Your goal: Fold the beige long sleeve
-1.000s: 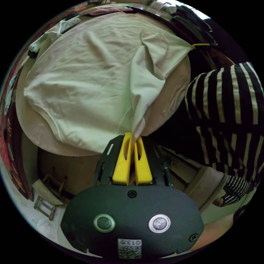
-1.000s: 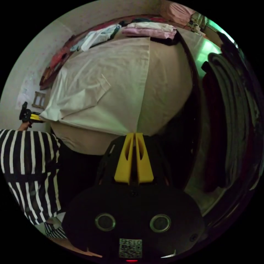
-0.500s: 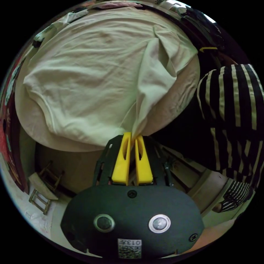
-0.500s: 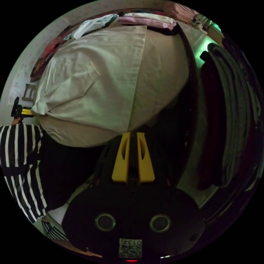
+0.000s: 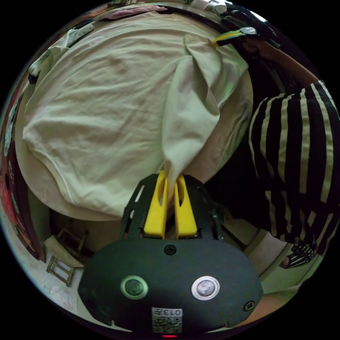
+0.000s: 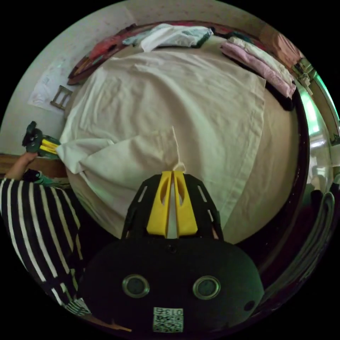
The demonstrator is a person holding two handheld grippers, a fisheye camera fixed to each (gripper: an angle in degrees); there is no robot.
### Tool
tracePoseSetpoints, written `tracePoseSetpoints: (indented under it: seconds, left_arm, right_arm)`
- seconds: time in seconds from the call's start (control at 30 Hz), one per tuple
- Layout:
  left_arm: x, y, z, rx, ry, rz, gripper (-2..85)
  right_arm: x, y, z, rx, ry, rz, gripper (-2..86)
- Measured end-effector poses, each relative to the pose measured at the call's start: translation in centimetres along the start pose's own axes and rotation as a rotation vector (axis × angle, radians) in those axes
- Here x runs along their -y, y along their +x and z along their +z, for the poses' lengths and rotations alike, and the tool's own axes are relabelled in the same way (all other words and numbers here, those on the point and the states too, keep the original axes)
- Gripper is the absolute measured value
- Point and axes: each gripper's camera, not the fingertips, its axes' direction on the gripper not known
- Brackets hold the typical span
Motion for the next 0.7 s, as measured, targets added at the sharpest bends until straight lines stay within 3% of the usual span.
tracePoseSetpoints:
  seconds: [0.13, 0.47, 0.7]
  left_arm:
    - [-1.1, -1.2, -0.3, -0.065, 0.045, -0.03, 0.8]
    - [-1.9, -5.8, -1.4, -0.179, 0.114, -0.141, 0.0]
    - [-1.1, -7.5, -2.8, -0.221, 0.065, -0.129, 0.1]
  right_arm:
    - [-1.5, -1.4, -3.6, 0.086, 0.138, -0.09, 2.9]
    - [-7.2, -5.8, 0.0, -0.208, -0.127, -0.326, 9.1]
    - [-4.7, -5.9, 2.7, -0.374, -0.186, -0.358, 3.1]
